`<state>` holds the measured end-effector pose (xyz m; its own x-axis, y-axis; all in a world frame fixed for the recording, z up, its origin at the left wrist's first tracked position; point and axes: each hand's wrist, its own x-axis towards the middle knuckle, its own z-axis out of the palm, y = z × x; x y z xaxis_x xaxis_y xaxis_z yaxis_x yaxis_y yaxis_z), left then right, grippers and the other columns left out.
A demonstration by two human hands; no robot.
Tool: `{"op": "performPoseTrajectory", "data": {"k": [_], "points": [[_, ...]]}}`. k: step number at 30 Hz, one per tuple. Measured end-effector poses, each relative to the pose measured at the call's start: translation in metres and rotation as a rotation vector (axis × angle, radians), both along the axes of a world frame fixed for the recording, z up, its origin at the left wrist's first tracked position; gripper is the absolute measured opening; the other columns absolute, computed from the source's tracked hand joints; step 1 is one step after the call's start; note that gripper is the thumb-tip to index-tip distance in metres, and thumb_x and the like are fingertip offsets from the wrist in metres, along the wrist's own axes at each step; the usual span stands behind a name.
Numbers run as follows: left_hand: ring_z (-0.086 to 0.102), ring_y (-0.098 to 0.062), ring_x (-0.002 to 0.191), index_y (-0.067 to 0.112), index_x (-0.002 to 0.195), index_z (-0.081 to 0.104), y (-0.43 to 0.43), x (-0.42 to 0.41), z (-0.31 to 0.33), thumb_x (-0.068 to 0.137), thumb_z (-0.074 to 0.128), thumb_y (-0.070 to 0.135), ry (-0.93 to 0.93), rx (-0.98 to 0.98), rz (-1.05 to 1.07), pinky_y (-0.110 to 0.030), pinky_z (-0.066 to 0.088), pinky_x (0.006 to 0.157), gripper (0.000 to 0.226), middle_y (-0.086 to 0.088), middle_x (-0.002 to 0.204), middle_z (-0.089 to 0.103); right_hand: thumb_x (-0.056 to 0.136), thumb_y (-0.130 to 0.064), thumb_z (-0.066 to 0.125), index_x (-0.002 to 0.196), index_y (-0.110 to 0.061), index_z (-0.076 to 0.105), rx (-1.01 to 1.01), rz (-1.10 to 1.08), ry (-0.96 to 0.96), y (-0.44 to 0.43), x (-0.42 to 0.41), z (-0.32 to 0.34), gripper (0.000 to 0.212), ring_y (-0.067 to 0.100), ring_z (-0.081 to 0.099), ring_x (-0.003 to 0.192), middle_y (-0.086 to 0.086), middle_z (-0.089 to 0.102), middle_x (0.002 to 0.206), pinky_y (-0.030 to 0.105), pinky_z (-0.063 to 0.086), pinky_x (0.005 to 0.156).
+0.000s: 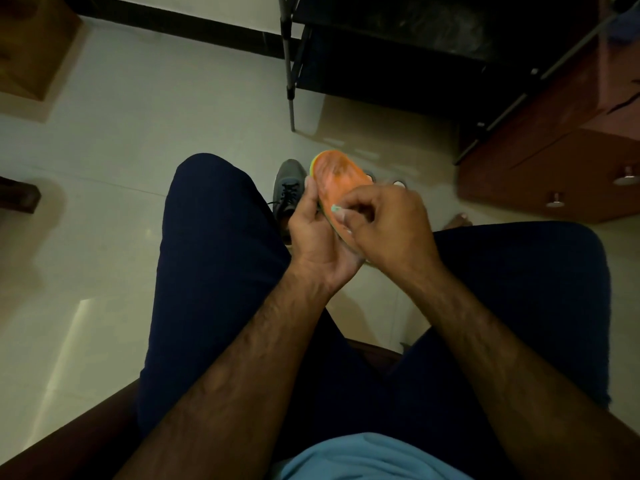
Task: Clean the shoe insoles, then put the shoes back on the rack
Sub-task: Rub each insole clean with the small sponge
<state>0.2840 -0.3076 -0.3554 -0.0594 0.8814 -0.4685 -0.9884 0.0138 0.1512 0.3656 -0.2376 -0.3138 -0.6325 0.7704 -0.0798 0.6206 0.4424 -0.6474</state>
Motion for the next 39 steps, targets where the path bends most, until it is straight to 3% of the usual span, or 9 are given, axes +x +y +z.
{"op": "performPoseTrajectory", "data": {"k": [4, 11, 15, 18, 22, 28, 32, 36, 39], "points": [[0.031, -0.038, 0.152, 0.0, 0.154, 0.04, 0.001, 0.002, 0.002, 0.099, 0.042, 0.067, 0.024, 0.029, -0.002, -0.052, 0.019, 0.126, 0.086, -0.025, 0.161, 0.033, 0.093, -0.031, 0.074, 0.096, -0.027, 0.079, 0.092, -0.069, -0.003, 0.02, 0.005, 0.004, 0.008, 0.003, 0.063, 0.081, -0.018, 0.067, 0.087, 0.032, 0.055, 0.083], [0.035, -0.039, 0.149, -0.002, 0.153, 0.04, 0.0, 0.001, -0.003, 0.101, 0.037, 0.067, 0.027, 0.006, -0.004, -0.052, 0.019, 0.127, 0.087, -0.027, 0.158, 0.038, 0.091, -0.028, 0.075, 0.099, -0.025, 0.08, 0.07, 0.031, -0.022, 0.001, 0.005, 0.004, 0.01, 0.012, 0.065, 0.089, -0.005, 0.072, 0.098, 0.034, 0.054, 0.086], [0.029, -0.039, 0.152, 0.001, 0.155, 0.038, 0.003, 0.004, -0.002, 0.101, 0.04, 0.065, 0.045, 0.008, 0.013, -0.053, 0.019, 0.127, 0.084, -0.027, 0.162, 0.031, 0.092, -0.027, 0.074, 0.1, -0.024, 0.079, 0.096, -0.155, 0.024, 0.026, 0.01, 0.0, 0.009, 0.009, 0.067, 0.084, -0.009, 0.074, 0.094, 0.039, 0.059, 0.081], [0.033, -0.039, 0.151, -0.001, 0.153, 0.04, 0.001, 0.004, -0.001, 0.102, 0.037, 0.066, 0.058, 0.002, 0.013, -0.052, 0.023, 0.126, 0.084, -0.028, 0.16, 0.034, 0.091, -0.029, 0.072, 0.094, -0.023, 0.079, 0.08, -0.103, 0.021, 0.018, 0.009, 0.0, 0.009, 0.012, 0.068, 0.081, -0.006, 0.074, 0.09, 0.043, 0.058, 0.081], [0.051, -0.038, 0.138, -0.006, 0.143, 0.051, 0.001, 0.002, 0.004, 0.102, 0.031, 0.067, 0.032, -0.01, 0.026, -0.049, 0.034, 0.121, 0.086, -0.028, 0.147, 0.053, 0.089, -0.031, 0.077, 0.096, -0.028, 0.081, -0.057, 0.06, 0.025, 0.0, 0.009, 0.001, 0.009, 0.006, 0.069, 0.083, -0.01, 0.075, 0.091, 0.035, 0.058, 0.083], [0.039, -0.04, 0.146, 0.0, 0.151, 0.045, 0.002, 0.006, 0.004, 0.104, 0.033, 0.064, 0.097, -0.042, 0.036, -0.052, 0.023, 0.125, 0.08, -0.028, 0.154, 0.042, 0.091, -0.028, 0.076, 0.095, -0.027, 0.08, -0.01, -0.208, 0.088, 0.025, 0.015, -0.003, 0.006, 0.005, 0.069, 0.081, -0.013, 0.074, 0.086, 0.038, 0.061, 0.078], [0.062, -0.036, 0.127, -0.008, 0.127, 0.066, 0.0, 0.005, 0.008, 0.103, 0.031, 0.065, 0.048, -0.054, 0.045, -0.044, 0.045, 0.114, 0.084, -0.028, 0.136, 0.062, 0.088, -0.028, 0.079, 0.093, -0.03, 0.082, -0.102, 0.028, 0.09, -0.009, 0.008, 0.0, 0.007, 0.003, 0.07, 0.085, -0.013, 0.076, 0.088, 0.032, 0.058, 0.085], [0.043, -0.04, 0.144, -0.001, 0.15, 0.044, 0.002, 0.005, 0.009, 0.106, 0.031, 0.061, 0.055, -0.049, 0.056, -0.052, 0.029, 0.124, 0.078, -0.028, 0.152, 0.046, 0.089, -0.031, 0.076, 0.096, -0.027, 0.081, -0.03, -0.117, 0.094, 0.017, 0.011, -0.001, 0.009, 0.001, 0.069, 0.082, -0.014, 0.075, 0.09, 0.037, 0.059, 0.084], [0.047, -0.04, 0.142, 0.0, 0.148, 0.048, 0.001, 0.007, 0.008, 0.106, 0.03, 0.06, 0.074, -0.098, 0.069, -0.052, 0.029, 0.124, 0.075, -0.028, 0.148, 0.051, 0.09, -0.031, 0.076, 0.095, -0.026, 0.08, -0.023, -0.124, 0.073, 0.019, 0.01, -0.003, 0.008, 0.004, 0.069, 0.081, -0.013, 0.075, 0.087, 0.039, 0.06, 0.082]]}}
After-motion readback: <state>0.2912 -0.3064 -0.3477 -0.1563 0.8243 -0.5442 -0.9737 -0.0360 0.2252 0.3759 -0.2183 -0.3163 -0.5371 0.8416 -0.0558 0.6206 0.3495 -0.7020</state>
